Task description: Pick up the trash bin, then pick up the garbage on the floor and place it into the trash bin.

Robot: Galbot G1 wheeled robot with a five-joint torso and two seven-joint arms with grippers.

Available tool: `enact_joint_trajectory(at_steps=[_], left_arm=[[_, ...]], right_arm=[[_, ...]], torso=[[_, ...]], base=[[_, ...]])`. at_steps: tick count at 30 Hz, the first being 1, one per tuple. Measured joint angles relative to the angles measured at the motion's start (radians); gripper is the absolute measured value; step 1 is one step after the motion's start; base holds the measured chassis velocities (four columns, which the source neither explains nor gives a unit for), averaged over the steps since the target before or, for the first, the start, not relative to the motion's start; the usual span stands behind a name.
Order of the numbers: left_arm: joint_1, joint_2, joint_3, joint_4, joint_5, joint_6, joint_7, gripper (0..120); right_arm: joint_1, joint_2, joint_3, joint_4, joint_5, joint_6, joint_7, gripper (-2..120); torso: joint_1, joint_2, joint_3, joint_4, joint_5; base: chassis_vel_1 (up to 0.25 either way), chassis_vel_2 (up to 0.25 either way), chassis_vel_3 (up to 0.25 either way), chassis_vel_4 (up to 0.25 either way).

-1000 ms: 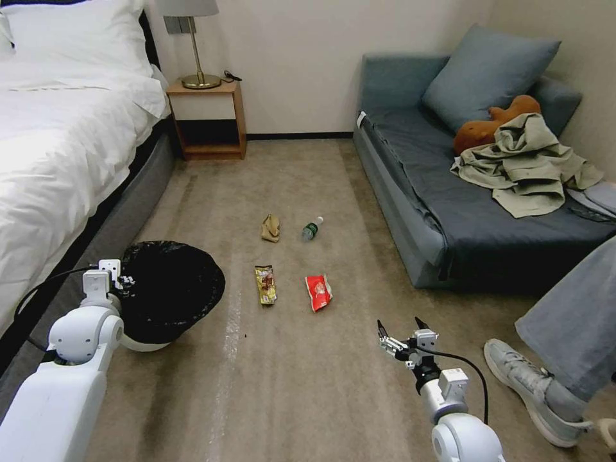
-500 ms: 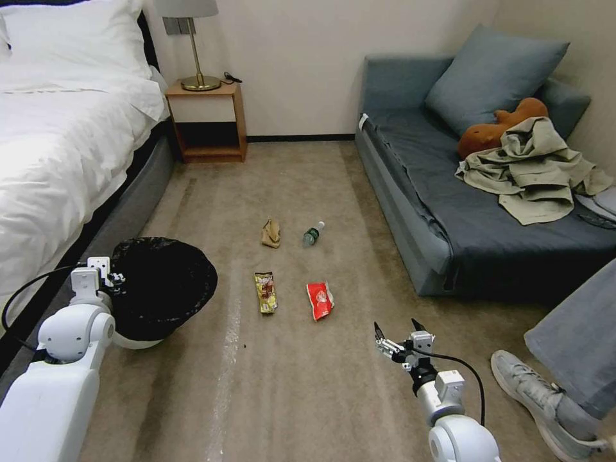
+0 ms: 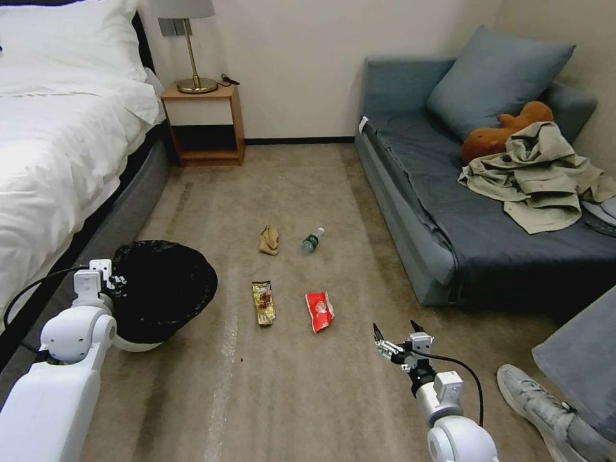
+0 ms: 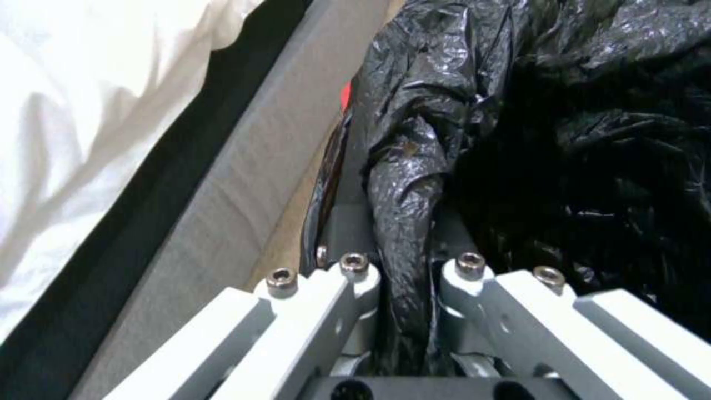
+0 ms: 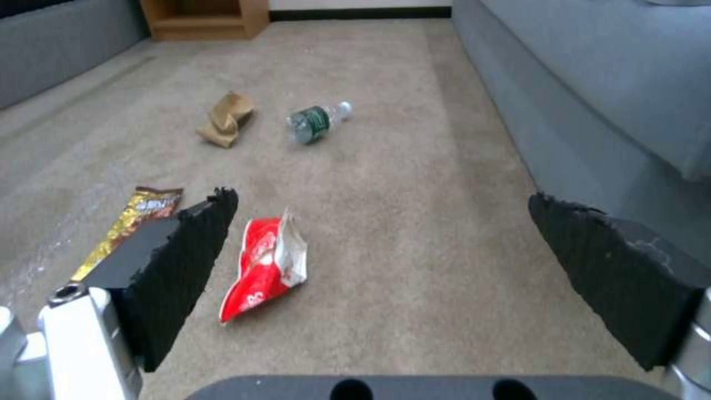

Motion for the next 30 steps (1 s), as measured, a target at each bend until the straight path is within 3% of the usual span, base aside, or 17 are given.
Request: enact_joint_trajectory(at_steps=[30], left_arm=[[0.016, 0.011, -0.018, -0.017, -0.005, -0.008, 0.011, 4]], right_arm=[[-0.019, 0.012, -0.006, 0.004, -0.023, 0.010, 0.000, 100]], torso=[[0.000, 0.000, 0.000, 0.0001, 0.0000]], base=[[-0.064, 0.061, 0.062, -0.063]])
